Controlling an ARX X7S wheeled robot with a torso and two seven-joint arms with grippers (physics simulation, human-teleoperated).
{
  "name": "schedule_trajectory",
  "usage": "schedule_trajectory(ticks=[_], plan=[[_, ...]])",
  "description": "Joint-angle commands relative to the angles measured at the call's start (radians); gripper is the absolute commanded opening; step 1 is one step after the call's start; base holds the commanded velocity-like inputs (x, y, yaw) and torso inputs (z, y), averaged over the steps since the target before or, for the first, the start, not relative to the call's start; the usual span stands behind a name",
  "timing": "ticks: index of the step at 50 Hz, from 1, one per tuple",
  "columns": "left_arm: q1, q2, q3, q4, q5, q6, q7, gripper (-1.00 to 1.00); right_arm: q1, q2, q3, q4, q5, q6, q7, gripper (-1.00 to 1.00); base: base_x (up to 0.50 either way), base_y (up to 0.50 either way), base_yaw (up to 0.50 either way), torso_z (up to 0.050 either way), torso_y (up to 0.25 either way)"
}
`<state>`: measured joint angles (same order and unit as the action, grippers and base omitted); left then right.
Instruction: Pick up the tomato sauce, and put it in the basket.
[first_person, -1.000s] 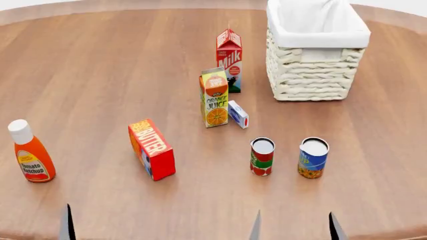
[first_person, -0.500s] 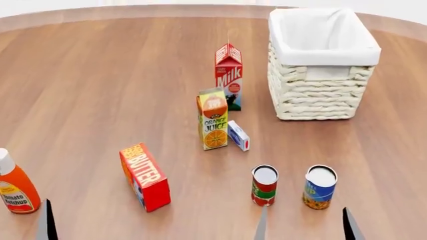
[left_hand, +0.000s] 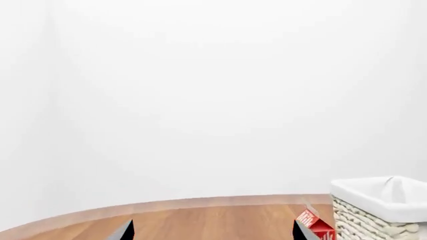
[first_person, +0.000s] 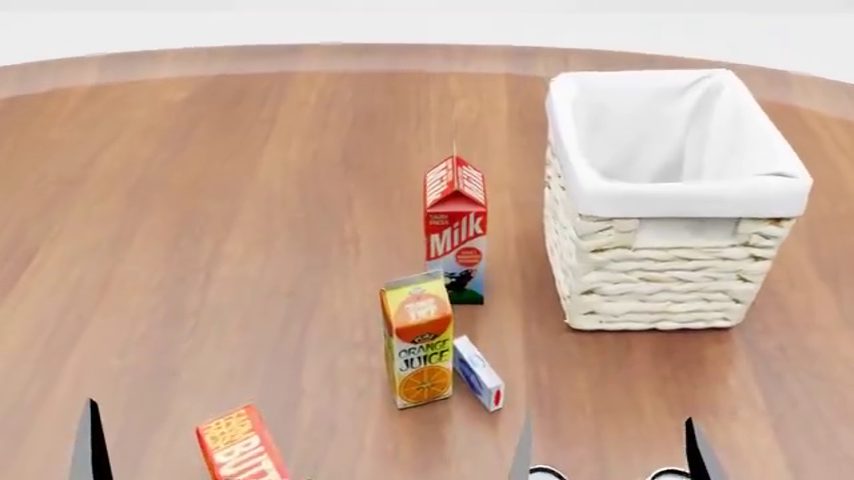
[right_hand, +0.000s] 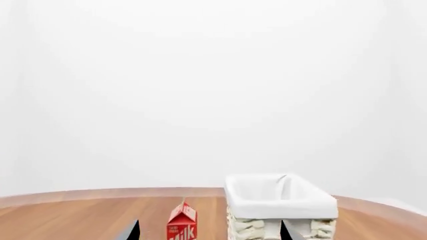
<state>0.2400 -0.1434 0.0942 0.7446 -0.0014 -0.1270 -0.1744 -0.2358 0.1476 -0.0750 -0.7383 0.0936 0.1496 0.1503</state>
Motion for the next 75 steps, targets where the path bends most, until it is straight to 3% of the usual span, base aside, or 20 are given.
schedule_trajectory(ticks=[1,21,32,39,53,60,65,75], plan=[[0.000,-0.013,0.008,0.003,-0.004,0.000,-0.014,1.00,0.000,0.013,-0.010,-0.010,0.005,0.009,0.014,1.00,0.50,0.00,0.00,0.000,0.000],[-0.004,-0.031,0.021,0.005,-0.012,-0.004,-0.033,1.00,0.002,0.032,-0.021,-0.011,0.015,0.003,0.030,1.00,0.50,0.00,0.00,0.000,0.001],[-0.009,-0.039,0.031,-0.008,-0.011,0.000,-0.043,1.00,-0.018,0.042,-0.017,-0.021,0.028,-0.030,0.037,1.00,0.00,0.00,0.00,0.000,0.001],[-0.013,-0.043,0.040,-0.016,-0.012,-0.003,-0.047,1.00,-0.171,0.151,0.017,-0.103,0.046,-0.003,-0.012,1.00,0.00,0.00,0.00,0.000,0.000],[-0.011,-0.049,0.062,-0.018,-0.004,-0.004,-0.059,1.00,-0.445,0.187,0.126,-0.080,0.057,-0.107,-0.002,1.00,0.00,0.00,0.00,0.000,0.000],[-0.017,-0.051,0.073,-0.019,0.008,-0.009,-0.068,1.00,-0.543,0.159,0.141,0.054,0.038,-0.247,-0.012,1.00,0.00,0.00,0.00,0.000,0.000],[-0.017,-0.053,0.084,-0.023,0.016,-0.007,-0.074,1.00,-0.549,-0.133,0.302,0.122,-0.068,-0.280,-0.326,1.00,0.00,0.00,0.00,0.000,0.000],[-0.022,-0.058,0.094,-0.025,0.020,-0.011,-0.082,1.00,-0.550,-0.147,0.280,0.219,-0.055,-0.301,-0.377,1.00,0.00,0.00,0.00,0.000,0.000]])
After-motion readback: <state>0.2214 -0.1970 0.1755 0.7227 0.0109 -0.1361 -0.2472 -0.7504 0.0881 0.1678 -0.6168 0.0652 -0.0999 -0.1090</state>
